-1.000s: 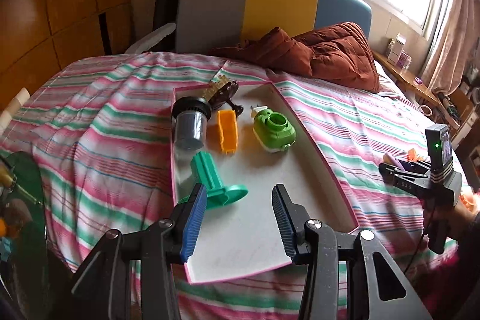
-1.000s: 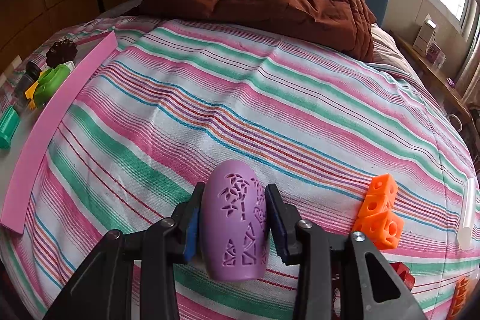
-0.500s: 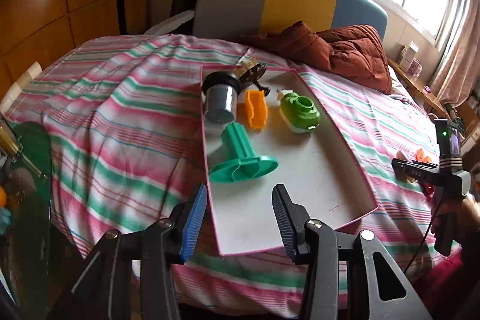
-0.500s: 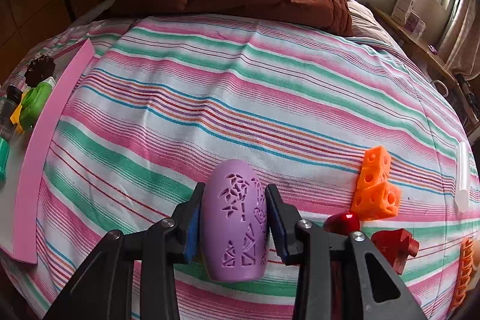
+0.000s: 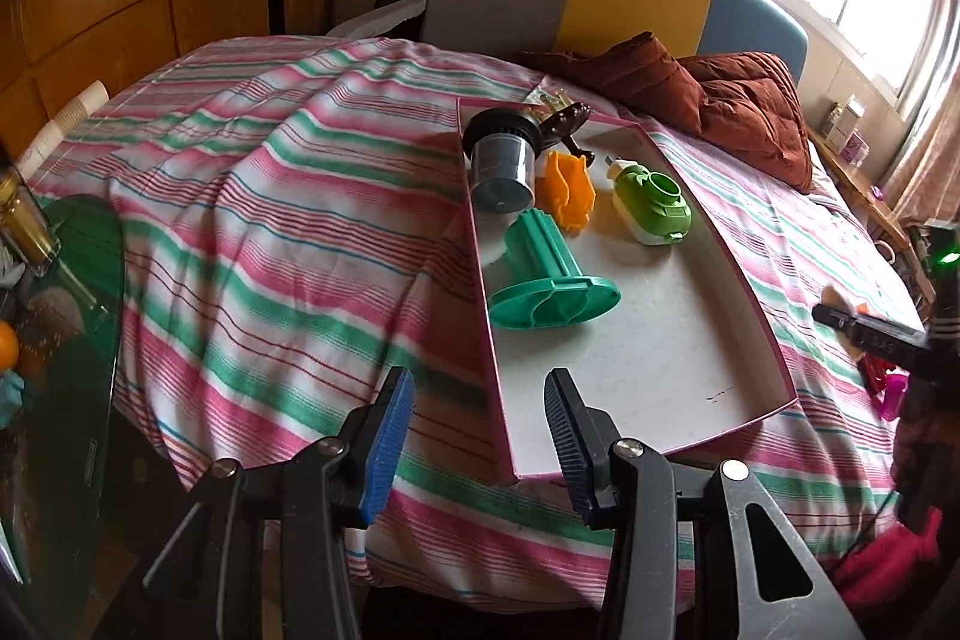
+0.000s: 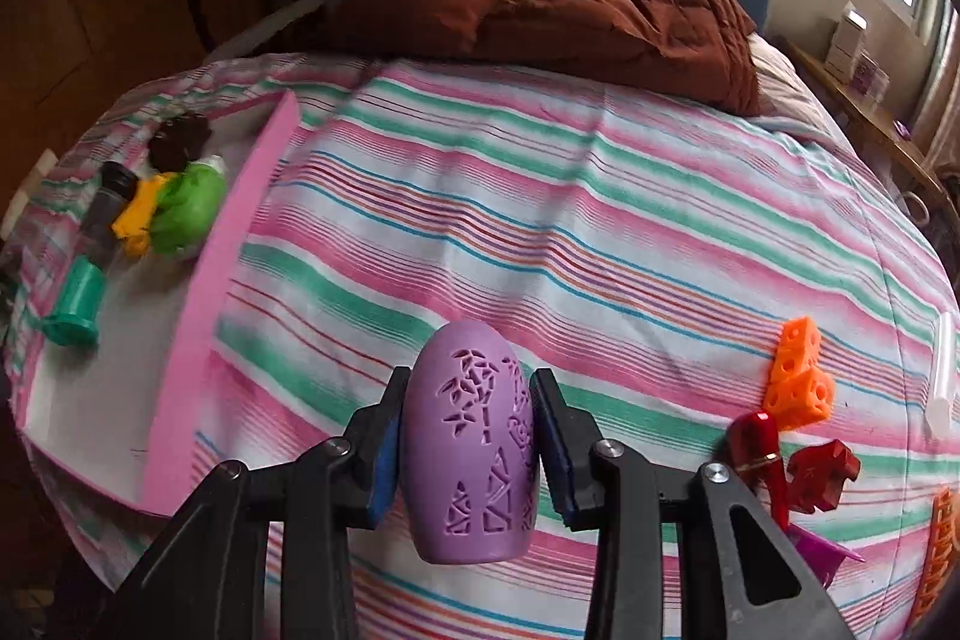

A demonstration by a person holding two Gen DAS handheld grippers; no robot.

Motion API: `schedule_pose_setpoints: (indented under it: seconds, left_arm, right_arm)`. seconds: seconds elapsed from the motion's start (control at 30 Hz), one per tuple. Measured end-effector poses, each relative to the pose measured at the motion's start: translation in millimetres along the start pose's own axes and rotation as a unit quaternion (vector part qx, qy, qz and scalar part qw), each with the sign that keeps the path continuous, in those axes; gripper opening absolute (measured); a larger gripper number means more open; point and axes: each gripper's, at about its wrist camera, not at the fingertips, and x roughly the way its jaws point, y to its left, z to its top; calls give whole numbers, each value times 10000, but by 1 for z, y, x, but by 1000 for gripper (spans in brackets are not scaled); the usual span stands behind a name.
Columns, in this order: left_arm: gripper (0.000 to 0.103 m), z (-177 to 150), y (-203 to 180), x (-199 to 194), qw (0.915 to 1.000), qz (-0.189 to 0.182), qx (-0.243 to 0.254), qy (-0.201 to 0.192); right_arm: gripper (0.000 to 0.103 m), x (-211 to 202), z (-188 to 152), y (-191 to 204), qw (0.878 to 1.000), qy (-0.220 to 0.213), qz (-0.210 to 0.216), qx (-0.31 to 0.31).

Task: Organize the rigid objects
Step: 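Carry the purple egg-shaped part toward the tray with the right tool, then lower the purple egg into the tray and open the right tool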

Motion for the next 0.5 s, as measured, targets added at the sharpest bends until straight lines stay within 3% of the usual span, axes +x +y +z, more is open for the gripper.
schedule_pose_setpoints:
  seconds: [0.2,0.37,0.5]
  left_arm:
    - [46,-1,1,-1,10000,9,8,-17]
    - [46,-1,4,-3,10000,16,-9,-31]
    - [46,-2,11,-5,9999,34,-110,-22]
  right_arm:
    - [39,-26,26,79,9919,-350,779,-942]
    - [39,-12,36,138,9793,-206,1075,-1705]
    - [39,18,40,156,9753,138,1172,-1869]
